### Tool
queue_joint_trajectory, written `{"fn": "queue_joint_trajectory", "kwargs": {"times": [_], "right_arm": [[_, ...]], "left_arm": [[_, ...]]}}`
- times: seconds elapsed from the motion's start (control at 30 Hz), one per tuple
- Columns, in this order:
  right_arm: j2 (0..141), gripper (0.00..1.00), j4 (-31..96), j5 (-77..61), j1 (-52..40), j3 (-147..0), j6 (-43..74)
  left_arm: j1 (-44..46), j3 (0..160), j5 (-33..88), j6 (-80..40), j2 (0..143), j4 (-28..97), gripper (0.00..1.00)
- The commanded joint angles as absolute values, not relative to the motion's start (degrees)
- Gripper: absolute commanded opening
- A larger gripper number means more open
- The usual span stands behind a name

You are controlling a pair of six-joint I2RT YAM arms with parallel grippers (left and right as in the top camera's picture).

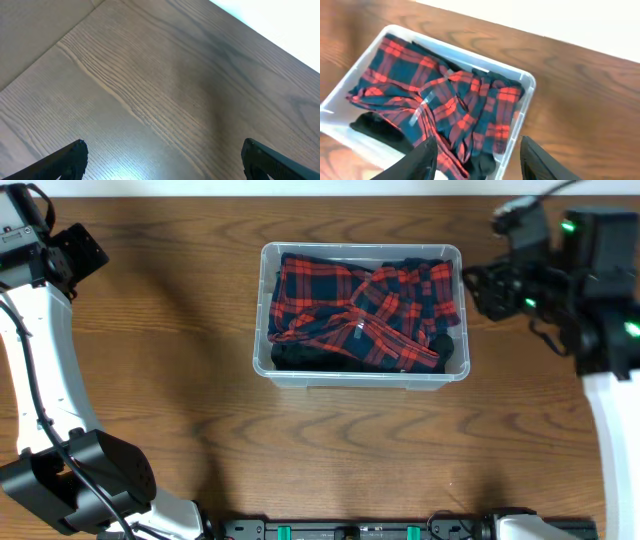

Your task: Pack container

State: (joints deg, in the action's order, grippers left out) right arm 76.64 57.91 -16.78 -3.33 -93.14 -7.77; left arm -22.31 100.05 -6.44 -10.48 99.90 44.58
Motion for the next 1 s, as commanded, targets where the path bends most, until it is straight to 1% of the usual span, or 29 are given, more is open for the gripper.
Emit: {"fn": "queue_joint_trajectory", "kwargs": {"times": [0.0,0.07,0.17,0.2,0.23,0.43,0.77,0.97], "right_arm": [[70.3,0.52,58.7,-23.3,-1.3,-93.0,-8.3],[66.8,0.57,59.0,-25.0,-1.1,-92.9,-8.2],[62.2,0.72,60.3,-25.1,-1.1,-92.9,-8.2],[60.8,0.8,61.3,-25.0,-1.1,-92.9,-8.2],[59.7,0.99,62.3,-24.9,-1.1,-92.9,-8.2],[54.8,0.99,69.3,-24.7,-1.1,-92.9,-8.2],[53.9,0.99,81.6,-24.4,-1.1,-92.9,-8.2],[54.0,0.99,80.0,-27.4,-1.1,-92.9,-5.9]], "left_arm": [[-22.5,100.2,-7.1,-10.3,99.7,44.6,0.98],[-22.5,100.2,-7.1,-10.3,99.7,44.6,0.98],[-22.5,100.2,-7.1,-10.3,99.7,44.6,0.98],[-22.5,100.2,-7.1,-10.3,99.7,44.6,0.98],[-22.5,100.2,-7.1,-10.3,99.7,44.6,0.98],[-22.5,100.2,-7.1,-10.3,99.7,44.6,0.98],[-22.5,100.2,-7.1,-10.3,99.7,44.6,0.98],[-22.5,100.2,-7.1,-10.3,99.7,44.6,0.98]]}}
